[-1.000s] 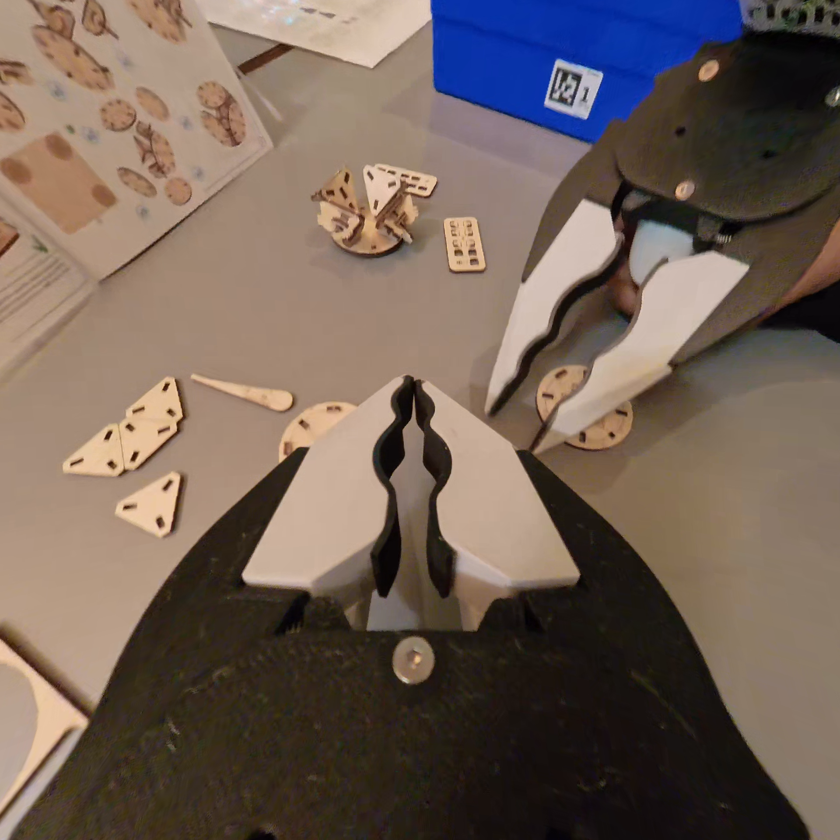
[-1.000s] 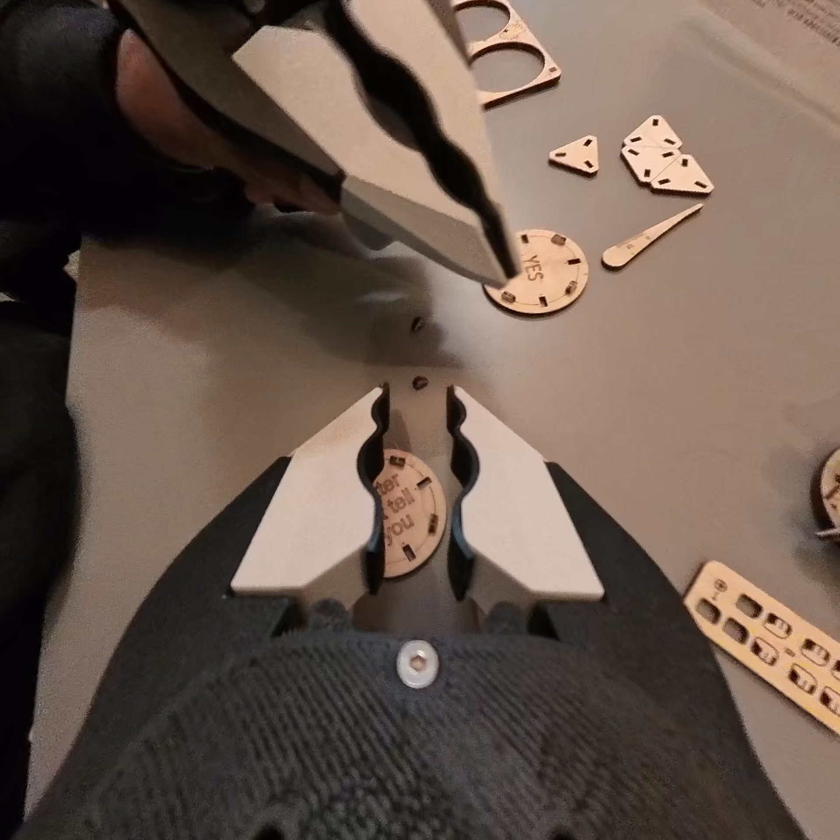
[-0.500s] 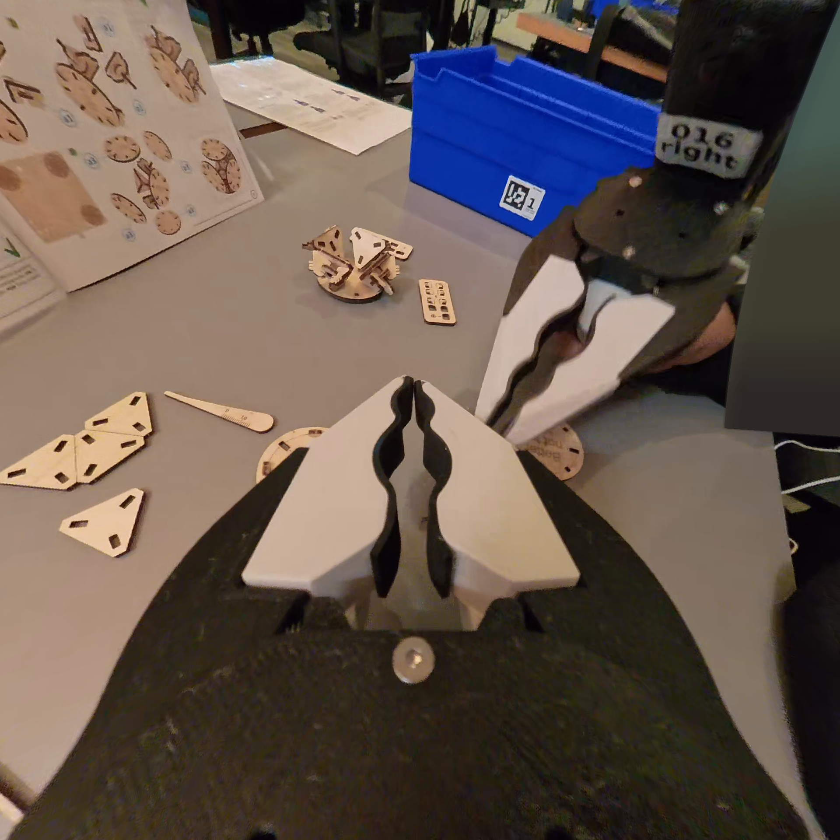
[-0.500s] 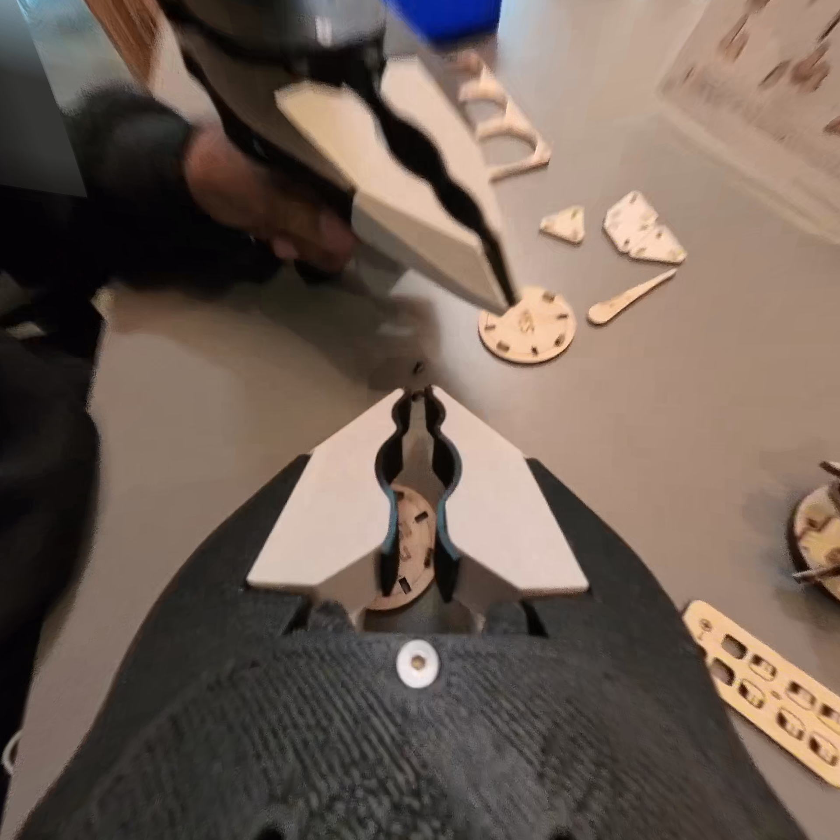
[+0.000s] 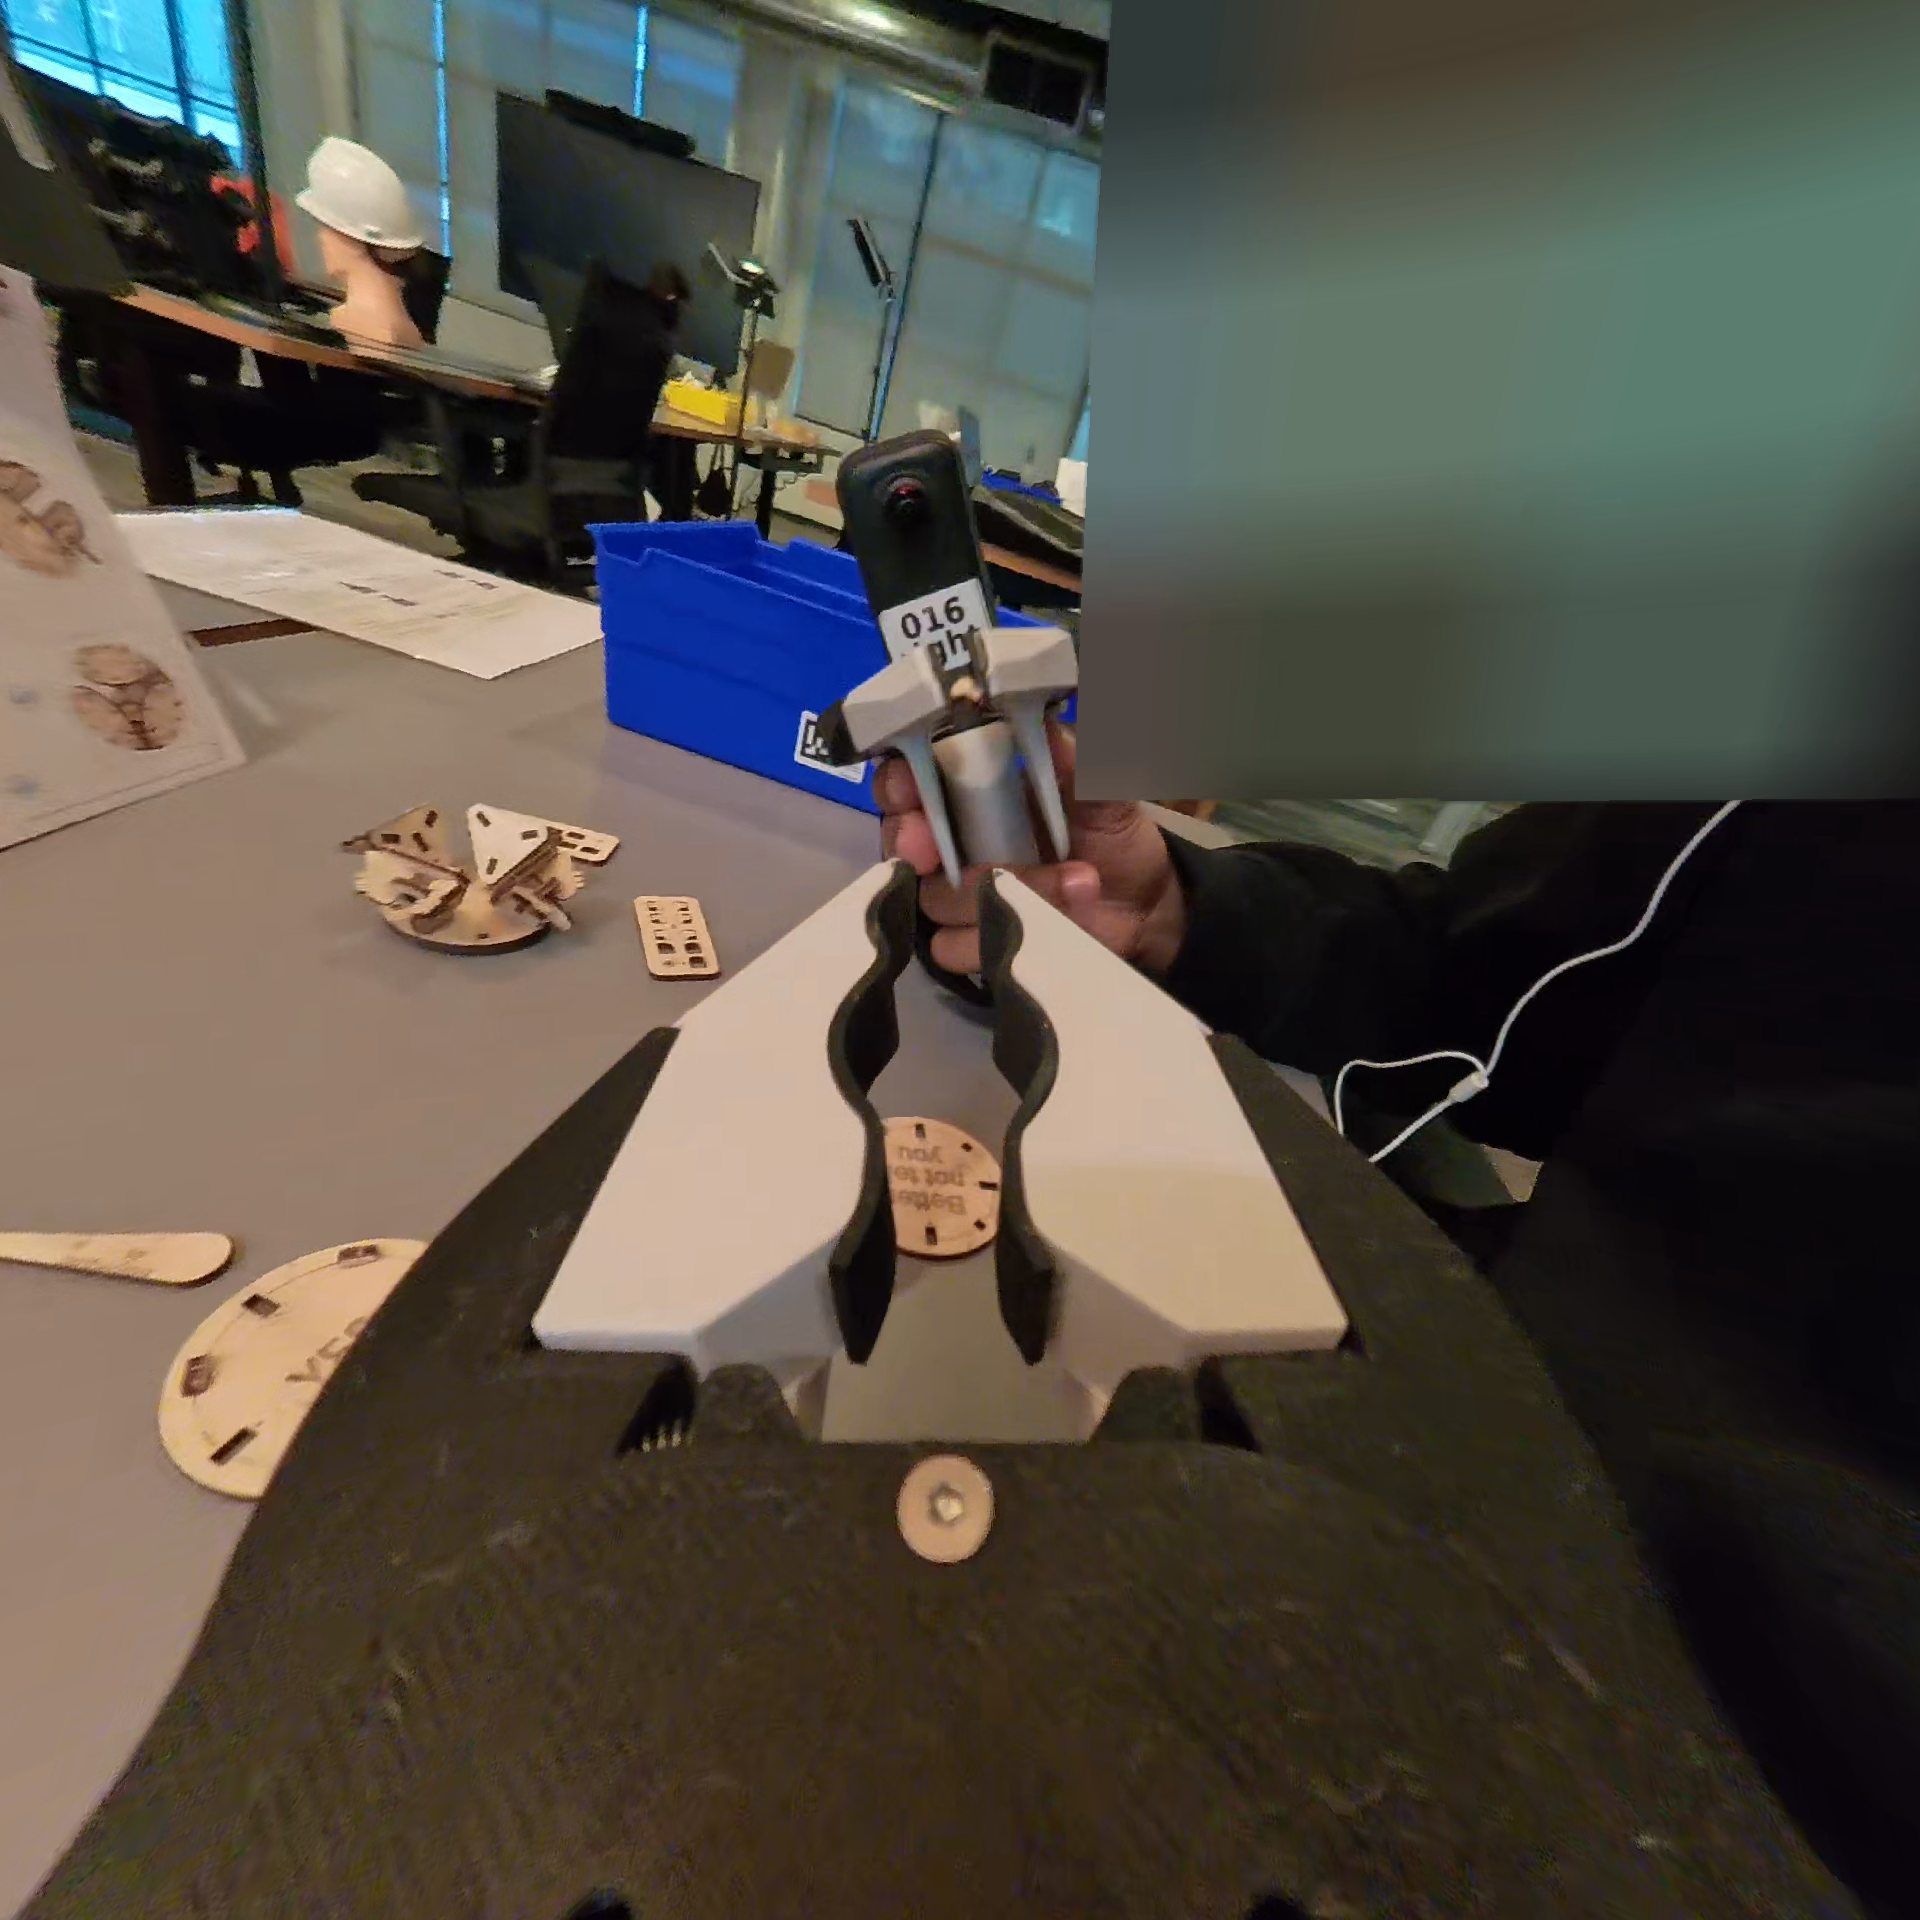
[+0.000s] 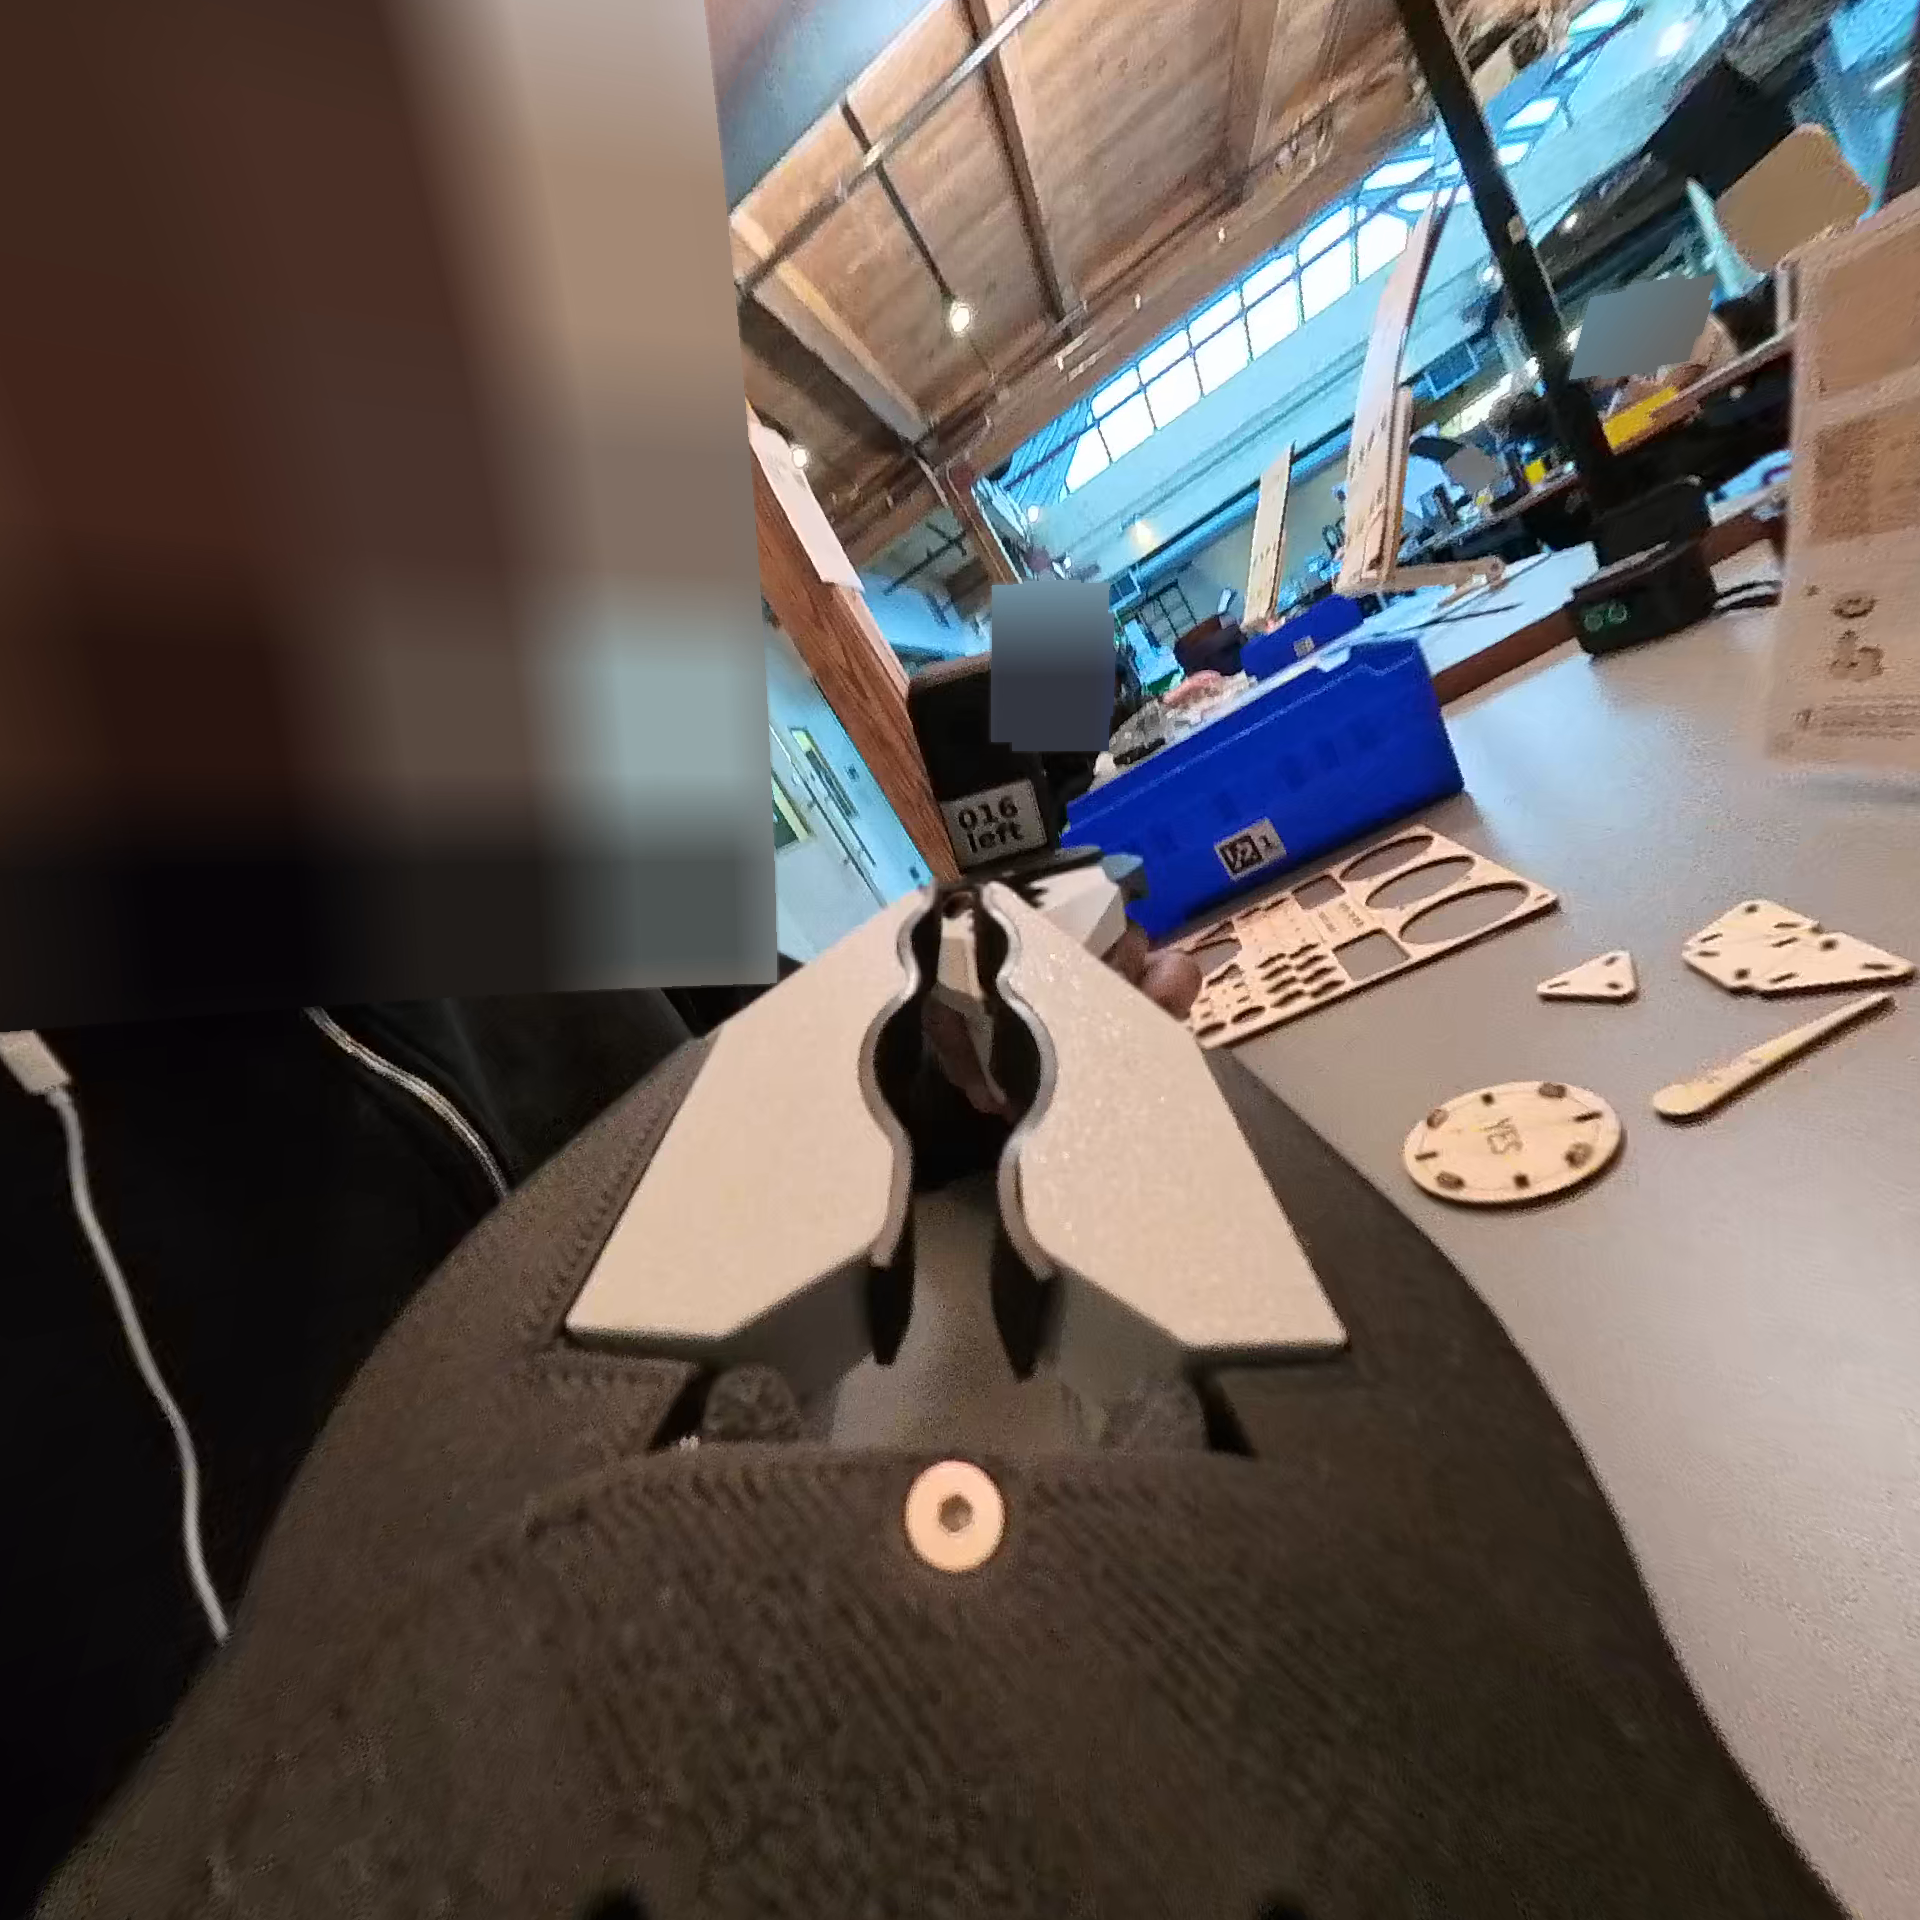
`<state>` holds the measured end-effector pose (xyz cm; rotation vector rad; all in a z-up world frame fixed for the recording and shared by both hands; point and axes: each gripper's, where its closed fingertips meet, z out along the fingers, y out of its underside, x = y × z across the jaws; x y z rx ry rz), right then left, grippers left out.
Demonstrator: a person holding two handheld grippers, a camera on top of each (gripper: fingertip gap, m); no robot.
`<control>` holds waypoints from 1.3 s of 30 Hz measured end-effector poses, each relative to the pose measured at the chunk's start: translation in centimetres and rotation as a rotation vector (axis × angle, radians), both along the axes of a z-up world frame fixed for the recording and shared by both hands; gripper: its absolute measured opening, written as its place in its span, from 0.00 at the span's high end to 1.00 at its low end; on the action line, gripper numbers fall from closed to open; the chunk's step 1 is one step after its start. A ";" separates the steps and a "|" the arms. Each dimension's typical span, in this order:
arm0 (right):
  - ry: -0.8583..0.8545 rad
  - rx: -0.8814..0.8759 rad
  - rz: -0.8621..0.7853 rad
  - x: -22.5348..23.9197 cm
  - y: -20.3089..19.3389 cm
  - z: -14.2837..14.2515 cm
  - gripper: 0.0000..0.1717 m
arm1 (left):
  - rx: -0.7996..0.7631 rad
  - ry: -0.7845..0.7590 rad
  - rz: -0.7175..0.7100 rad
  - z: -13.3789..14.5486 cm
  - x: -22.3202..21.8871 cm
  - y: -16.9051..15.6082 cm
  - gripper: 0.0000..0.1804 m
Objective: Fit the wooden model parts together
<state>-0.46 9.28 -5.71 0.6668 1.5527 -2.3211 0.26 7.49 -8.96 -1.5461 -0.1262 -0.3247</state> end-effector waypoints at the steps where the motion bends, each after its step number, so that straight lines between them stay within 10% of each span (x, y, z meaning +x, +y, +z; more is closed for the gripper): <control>1: 0.002 0.022 0.002 0.0 -0.4 -0.3 0.99 | 0.005 0.001 -0.005 0.1 0.1 0.0 0.95; 29: -0.065 0.163 -0.051 -1.2 -1.6 -3.1 0.98 | -0.050 0.194 0.145 -0.7 -0.9 0.3 1.00; 39: -0.240 0.020 0.061 -1.3 -1.9 -2.9 0.98 | -0.100 0.489 0.255 -0.9 -1.0 0.1 0.98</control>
